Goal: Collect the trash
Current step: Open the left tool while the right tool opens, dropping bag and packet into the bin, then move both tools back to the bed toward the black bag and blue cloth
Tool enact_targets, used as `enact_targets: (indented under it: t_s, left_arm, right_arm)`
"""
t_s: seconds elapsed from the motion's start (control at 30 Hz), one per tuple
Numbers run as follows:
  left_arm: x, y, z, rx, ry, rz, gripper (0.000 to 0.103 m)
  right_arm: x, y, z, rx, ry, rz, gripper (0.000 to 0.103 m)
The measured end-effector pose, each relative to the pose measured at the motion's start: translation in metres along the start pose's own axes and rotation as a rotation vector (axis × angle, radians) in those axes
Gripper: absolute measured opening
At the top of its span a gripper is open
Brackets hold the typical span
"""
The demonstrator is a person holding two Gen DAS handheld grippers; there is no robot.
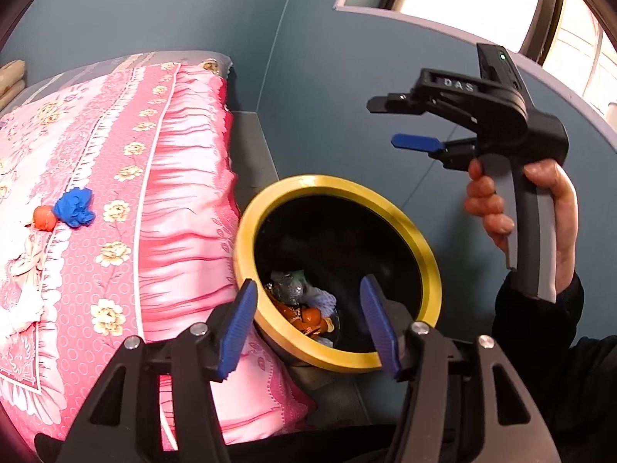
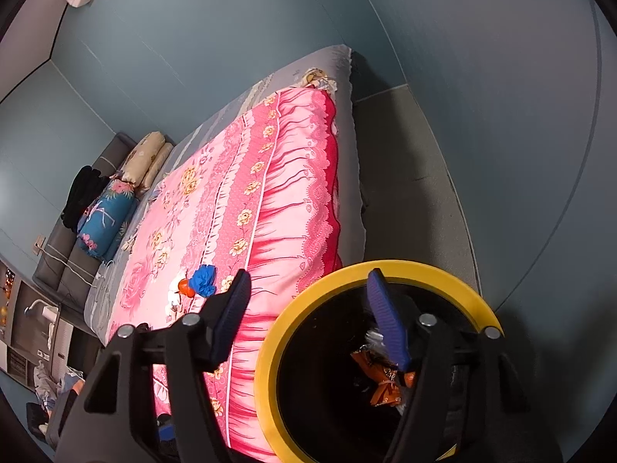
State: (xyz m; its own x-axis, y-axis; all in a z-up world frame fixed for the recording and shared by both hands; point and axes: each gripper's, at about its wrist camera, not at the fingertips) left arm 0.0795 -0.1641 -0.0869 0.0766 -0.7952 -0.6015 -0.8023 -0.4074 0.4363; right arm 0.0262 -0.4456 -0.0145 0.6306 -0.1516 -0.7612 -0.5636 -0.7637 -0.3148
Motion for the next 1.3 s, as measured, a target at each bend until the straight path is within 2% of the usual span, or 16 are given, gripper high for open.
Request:
enact_targets:
  t_s: [0.13,0.23,0.43,0.63,0.97,1.13,1.3]
  left_arm:
    - [-0.017,-0.01,-0.001,-0.008,0.043,-0.043,0.064]
    - [-0.032,-0.024,0.0,-0.023,0.076,-0.097,0.077]
    - [-0.072,-0.062,0.001,-0.095,0.15,-0.193,0.085]
    - [-0.119,-0.11,0.009,-0.2,0.24,-0.299,0.089]
    - [-0.182,-0.19,0.036,-0.355,0.311,-0.489,0.091]
    - [-0.207,-0.237,0.049,-0.436,0.327,-0.571,0.091]
    - [-0.222,-0.277,0.063,-0.507,0.327,-0.625,0.091]
  right_arm:
    - [-0.002,-0.017,0.001,-0.049,0.024,-0.014,0.073]
    - [-0.004,-0.037,0.003,-0.095,0.045,-0.043,0.079]
    - [-0.006,-0.088,0.006,-0.198,0.12,-0.096,0.094]
    - [0.008,-0.152,0.012,-0.333,0.163,-0.145,0.095]
    - [0.077,-0.253,0.037,-0.545,0.132,-0.229,0.095]
    - [0.116,-0.287,0.049,-0.603,0.135,-0.198,0.095]
    - [0.163,-0.318,0.058,-0.686,0.079,-0.169,0.095]
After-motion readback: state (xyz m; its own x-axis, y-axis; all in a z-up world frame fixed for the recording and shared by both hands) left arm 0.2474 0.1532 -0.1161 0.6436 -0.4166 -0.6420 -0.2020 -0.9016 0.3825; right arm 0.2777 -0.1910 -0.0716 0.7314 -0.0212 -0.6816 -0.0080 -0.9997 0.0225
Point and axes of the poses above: each gripper's, at about its wrist camera, not at the fingertips, and x roughly the way its jaws point, y to its right, z to its underside, and after that the axes turned 13 degrees about z, right-handed
